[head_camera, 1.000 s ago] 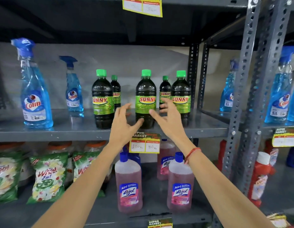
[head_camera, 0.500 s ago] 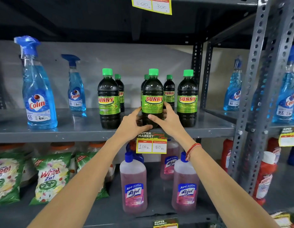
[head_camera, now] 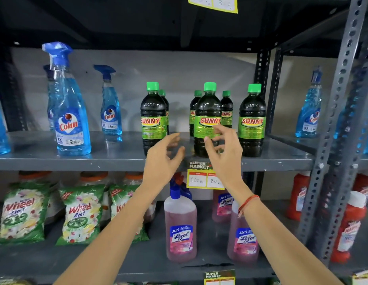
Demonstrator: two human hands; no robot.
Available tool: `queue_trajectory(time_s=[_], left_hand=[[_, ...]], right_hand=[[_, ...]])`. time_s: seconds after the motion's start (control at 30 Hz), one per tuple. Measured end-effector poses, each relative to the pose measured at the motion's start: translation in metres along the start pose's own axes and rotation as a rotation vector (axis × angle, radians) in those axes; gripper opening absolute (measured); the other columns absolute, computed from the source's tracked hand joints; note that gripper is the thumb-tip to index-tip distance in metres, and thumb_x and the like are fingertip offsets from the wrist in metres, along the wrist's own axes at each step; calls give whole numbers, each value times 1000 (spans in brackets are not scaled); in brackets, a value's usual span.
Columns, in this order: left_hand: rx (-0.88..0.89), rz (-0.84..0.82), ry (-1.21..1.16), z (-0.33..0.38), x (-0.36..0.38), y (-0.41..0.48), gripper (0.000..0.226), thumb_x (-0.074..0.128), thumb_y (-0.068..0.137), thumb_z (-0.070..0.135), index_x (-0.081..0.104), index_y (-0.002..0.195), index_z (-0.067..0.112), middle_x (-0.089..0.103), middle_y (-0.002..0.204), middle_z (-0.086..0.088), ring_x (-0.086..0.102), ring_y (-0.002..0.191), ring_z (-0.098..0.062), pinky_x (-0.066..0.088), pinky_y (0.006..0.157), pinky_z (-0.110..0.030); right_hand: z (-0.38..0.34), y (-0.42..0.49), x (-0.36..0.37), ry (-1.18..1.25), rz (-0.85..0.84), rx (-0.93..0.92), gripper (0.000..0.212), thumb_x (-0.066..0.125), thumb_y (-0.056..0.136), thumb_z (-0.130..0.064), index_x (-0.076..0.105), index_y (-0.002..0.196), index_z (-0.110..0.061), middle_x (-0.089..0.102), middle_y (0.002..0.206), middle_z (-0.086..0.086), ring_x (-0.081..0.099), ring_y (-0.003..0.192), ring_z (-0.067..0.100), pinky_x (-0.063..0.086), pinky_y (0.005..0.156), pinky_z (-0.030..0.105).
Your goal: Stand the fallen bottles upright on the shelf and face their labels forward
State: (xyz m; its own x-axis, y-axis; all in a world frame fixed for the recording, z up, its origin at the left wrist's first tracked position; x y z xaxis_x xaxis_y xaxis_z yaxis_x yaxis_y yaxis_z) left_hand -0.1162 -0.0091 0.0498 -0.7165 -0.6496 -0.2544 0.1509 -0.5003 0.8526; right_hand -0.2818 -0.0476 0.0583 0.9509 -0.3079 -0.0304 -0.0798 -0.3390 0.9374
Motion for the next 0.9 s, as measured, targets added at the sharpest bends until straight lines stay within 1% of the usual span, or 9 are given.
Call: queue_trajectory(time_s=[0.07, 0.17, 0.23, 0.3, 0.37, 0.43, 0.57, 0.73, 0.9], left_hand=[[27, 162, -5, -11, -21, -3, 32, 63, 86, 18, 60, 117, 13, 64, 106, 6, 59, 91, 0, 54, 78, -24], [-18, 256, 63, -31, -46, -1, 44, 64, 81, 28, 53, 121, 14, 56, 113, 1, 52, 94, -1, 47, 78, -23], [-111, 135, 123, -49, -53, 6, 64, 68, 77, 37, 43, 132, 14, 48, 123, 0, 49, 105, -6, 45, 87, -31], [-189, -63, 186, -65, -59, 14, 82, 72, 74, 45, 35, 140, 14, 46, 136, -5, 48, 118, -16, 42, 97, -38], [-200, -243, 202, -68, -56, 21, 81, 73, 74, 44, 36, 140, 17, 51, 137, -6, 49, 122, -21, 40, 99, -37], [-221, -343, 193, -68, -57, 26, 71, 74, 78, 35, 39, 138, 19, 58, 131, -5, 56, 116, -23, 42, 97, -36], [-222, -338, 190, -68, -60, 28, 67, 73, 71, 42, 50, 130, 21, 67, 117, -3, 63, 104, -22, 48, 94, -40], [-212, -242, 185, -66, -58, 23, 68, 68, 61, 55, 58, 122, 27, 72, 105, 1, 67, 94, -18, 54, 84, -42], [-194, -211, 213, -63, -57, 22, 57, 77, 68, 45, 62, 119, 24, 73, 101, -2, 68, 89, -19, 55, 81, -41]], right_hand=[[-9, -2, 17, 13, -82, 15, 27, 63, 90, -18, 58, 114, -9, 53, 104, -3, 57, 84, 9, 53, 62, 23], [-15, -3, 46, 31, -228, 114, 33, 65, 89, -24, 56, 118, -13, 53, 105, -4, 55, 89, 10, 49, 67, 18], [-19, -1, 65, 20, -345, 190, 44, 66, 88, -31, 52, 126, -12, 51, 111, -3, 54, 98, 12, 46, 76, 21], [-22, 4, 86, 24, -445, 292, 57, 67, 87, -36, 46, 133, -10, 51, 122, 3, 53, 109, 17, 42, 85, 23], [-22, 11, 98, 70, -485, 385, 67, 70, 83, -41, 42, 137, -11, 52, 129, 8, 52, 117, 21, 43, 96, 29], [-23, 15, 110, 96, -481, 427, 73, 73, 79, -43, 42, 137, -11, 56, 130, 11, 53, 120, 25, 44, 102, 41], [-24, 15, 118, 103, -497, 465, 75, 77, 77, -39, 42, 137, -11, 57, 134, 9, 54, 123, 23, 43, 103, 35], [-19, 14, 116, 146, -570, 516, 64, 73, 80, -39, 46, 134, -15, 59, 131, 5, 55, 120, 19, 41, 92, 24], [-19, 13, 114, 160, -604, 520, 63, 71, 83, -39, 46, 135, -15, 59, 132, 4, 54, 113, 14, 40, 91, 23]])
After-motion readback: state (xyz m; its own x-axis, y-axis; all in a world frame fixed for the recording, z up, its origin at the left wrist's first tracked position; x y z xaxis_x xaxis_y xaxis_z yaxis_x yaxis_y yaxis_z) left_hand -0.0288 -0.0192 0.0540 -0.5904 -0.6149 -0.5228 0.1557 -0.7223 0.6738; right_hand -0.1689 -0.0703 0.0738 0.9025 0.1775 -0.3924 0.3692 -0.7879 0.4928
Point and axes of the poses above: each hand's wrist, its own y-axis towards the middle knuckle, its own x-axis out of the palm, z = x × y, the point moved 3 cm from there along y, towards the middle knuckle
